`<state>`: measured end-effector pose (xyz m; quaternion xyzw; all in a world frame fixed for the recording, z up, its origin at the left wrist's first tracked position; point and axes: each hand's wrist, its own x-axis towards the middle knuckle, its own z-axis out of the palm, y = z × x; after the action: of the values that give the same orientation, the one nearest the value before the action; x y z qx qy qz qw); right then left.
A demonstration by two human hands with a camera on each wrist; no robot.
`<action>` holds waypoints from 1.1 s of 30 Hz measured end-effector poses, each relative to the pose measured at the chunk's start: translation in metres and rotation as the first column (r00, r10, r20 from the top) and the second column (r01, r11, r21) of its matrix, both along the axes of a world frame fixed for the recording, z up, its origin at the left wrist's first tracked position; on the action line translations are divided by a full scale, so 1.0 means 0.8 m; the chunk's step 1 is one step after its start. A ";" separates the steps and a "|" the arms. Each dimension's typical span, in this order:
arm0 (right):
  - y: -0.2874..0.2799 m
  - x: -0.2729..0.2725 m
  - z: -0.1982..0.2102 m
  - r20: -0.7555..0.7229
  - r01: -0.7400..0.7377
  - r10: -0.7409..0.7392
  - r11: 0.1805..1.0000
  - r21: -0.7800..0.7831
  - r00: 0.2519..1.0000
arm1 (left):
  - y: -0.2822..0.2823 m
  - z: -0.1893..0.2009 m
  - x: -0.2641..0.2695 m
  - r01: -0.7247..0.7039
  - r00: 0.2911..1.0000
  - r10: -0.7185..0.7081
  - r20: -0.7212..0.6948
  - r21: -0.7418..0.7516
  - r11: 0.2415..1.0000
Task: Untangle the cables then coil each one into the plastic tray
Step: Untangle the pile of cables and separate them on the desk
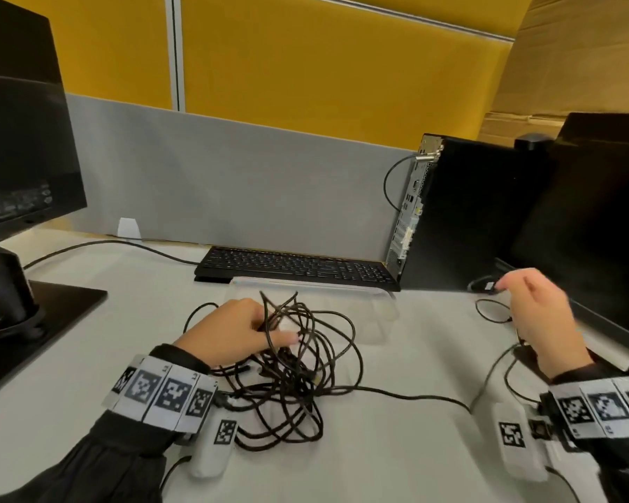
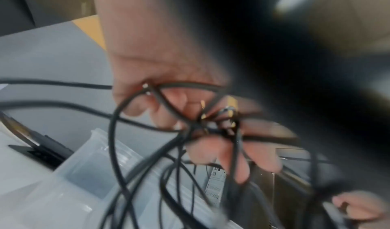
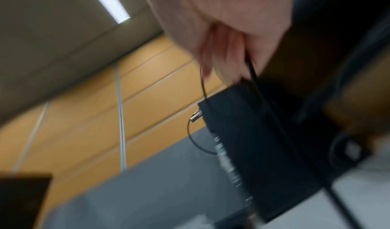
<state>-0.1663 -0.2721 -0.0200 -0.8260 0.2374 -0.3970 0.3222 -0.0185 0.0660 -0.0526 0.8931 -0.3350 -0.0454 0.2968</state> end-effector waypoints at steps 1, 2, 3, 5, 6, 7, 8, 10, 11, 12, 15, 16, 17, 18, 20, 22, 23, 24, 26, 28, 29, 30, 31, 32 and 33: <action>-0.008 -0.004 -0.005 -0.214 -0.056 0.037 0.995 -0.084 0.976 | -0.002 0.001 -0.001 -0.030 0.999 0.030 0.024 0.005 1.000; -0.011 -0.007 -0.010 -0.405 -0.124 0.061 0.984 -0.130 0.912 | -0.003 0.002 -0.002 -0.048 0.998 0.049 0.031 -0.006 0.999; -0.008 -0.011 -0.015 -0.561 -0.178 0.060 0.971 -0.158 0.826 | -0.004 0.001 -0.002 -0.057 0.998 0.058 0.027 -0.025 0.998; 0.008 -0.015 -0.023 -0.717 -0.239 -0.035 0.930 -0.277 0.696 | -0.005 0.000 -0.001 -0.072 0.997 0.073 0.011 -0.076 0.995; 0.024 -0.015 -0.024 -0.717 -0.247 -0.086 0.904 -0.348 0.692 | -0.006 -0.001 0.000 -0.084 0.996 0.085 0.001 -0.107 0.991; 0.046 -0.015 -0.025 -0.695 -0.278 -0.077 0.881 -0.384 0.715 | -0.007 -0.002 0.000 -0.096 0.995 0.096 -0.012 -0.136 0.986; 0.070 -0.013 -0.023 -0.675 -0.354 0.010 0.858 -0.373 0.738 | -0.009 -0.003 0.000 -0.106 0.994 0.105 -0.020 -0.158 0.982; 0.124 -0.007 -0.018 -0.717 -0.588 0.265 0.771 -0.244 0.645 | -0.010 -0.004 -0.001 -0.132 0.991 0.131 -0.022 -0.180 0.975; 0.149 -0.006 -0.018 -0.764 -0.683 0.362 0.717 -0.139 0.534 | -0.011 -0.003 -0.001 -0.154 0.988 0.152 -0.022 -0.188 0.970; 0.171 -0.004 -0.019 -0.806 -0.749 0.430 0.663 -0.024 0.406 | -0.011 -0.002 -0.001 -0.180 0.984 0.179 -0.024 -0.198 0.964; 0.207 0.005 -0.023 -0.810 -0.803 0.579 0.523 0.288 0.087 | -0.009 0.003 -0.003 -0.250 0.968 0.251 -0.027 -0.243 0.937; 0.213 0.006 -0.024 -0.766 -0.783 0.642 0.476 0.401 -0.002 | -0.009 0.004 -0.004 -0.266 0.963 0.268 -0.027 -0.254 0.930; 0.217 0.008 -0.023 -0.699 -0.748 0.712 0.427 0.508 -0.068 | -0.009 0.004 -0.005 -0.275 0.960 0.279 -0.023 -0.260 0.926; 0.220 0.008 -0.021 -0.611 -0.708 0.785 0.374 0.599 -0.102 | -0.009 0.005 -0.005 -0.279 0.959 0.284 -0.017 -0.259 0.925; 0.222 0.009 -0.019 -0.441 -0.660 0.889 0.256 0.706 -0.127 | -0.010 0.004 -0.005 -0.279 0.958 0.287 -0.003 -0.249 0.928; 0.224 0.009 -0.020 -0.399 -0.689 0.897 0.168 0.705 -0.190 | -0.011 0.002 -0.005 -0.272 0.960 0.280 -0.001 -0.245 0.930; 0.224 0.009 -0.022 -0.424 -0.719 0.879 0.150 0.678 -0.217 | -0.011 0.001 -0.005 -0.267 0.961 0.275 -0.002 -0.245 0.932; 0.224 0.009 -0.024 -0.450 -0.745 0.864 0.145 0.651 -0.225 | -0.011 0.001 -0.005 -0.264 0.962 0.272 -0.002 -0.244 0.933; 0.216 0.009 -0.023 -0.482 -0.781 0.860 0.182 0.597 -0.169 | -0.010 0.000 -0.004 -0.263 0.963 0.270 -0.004 -0.241 0.934; 0.197 0.010 -0.012 -0.490 -0.800 0.872 0.276 0.533 -0.025 | -0.007 0.001 -0.002 -0.274 0.960 0.280 -0.009 -0.235 0.933; 0.182 0.010 -0.005 -0.468 -0.769 0.880 0.355 0.531 0.083 | -0.005 0.002 -0.001 -0.285 0.957 0.291 -0.011 -0.232 0.930; 0.165 0.010 0.002 -0.427 -0.715 0.881 0.432 0.549 0.205 | -0.002 0.003 0.001 -0.297 0.953 0.301 -0.016 -0.231 0.927; 0.149 0.008 0.011 -0.385 -0.661 0.864 0.499 0.561 0.326 | 0.000 0.003 0.003 -0.305 0.951 0.309 -0.020 -0.228 0.925; 0.136 0.006 0.019 -0.346 -0.615 0.832 0.554 0.561 0.434 | 0.003 0.003 0.006 -0.315 0.948 0.318 -0.024 -0.223 0.922; 0.124 0.004 0.026 -0.299 -0.573 0.796 0.592 0.567 0.526 | 0.005 0.003 0.008 -0.323 0.945 0.325 -0.028 -0.220 0.920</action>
<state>-0.1634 -0.1731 0.0006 -0.8396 0.0379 0.0667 0.5377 -0.0123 0.0698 -0.0498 0.8977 -0.1869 0.0460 0.3964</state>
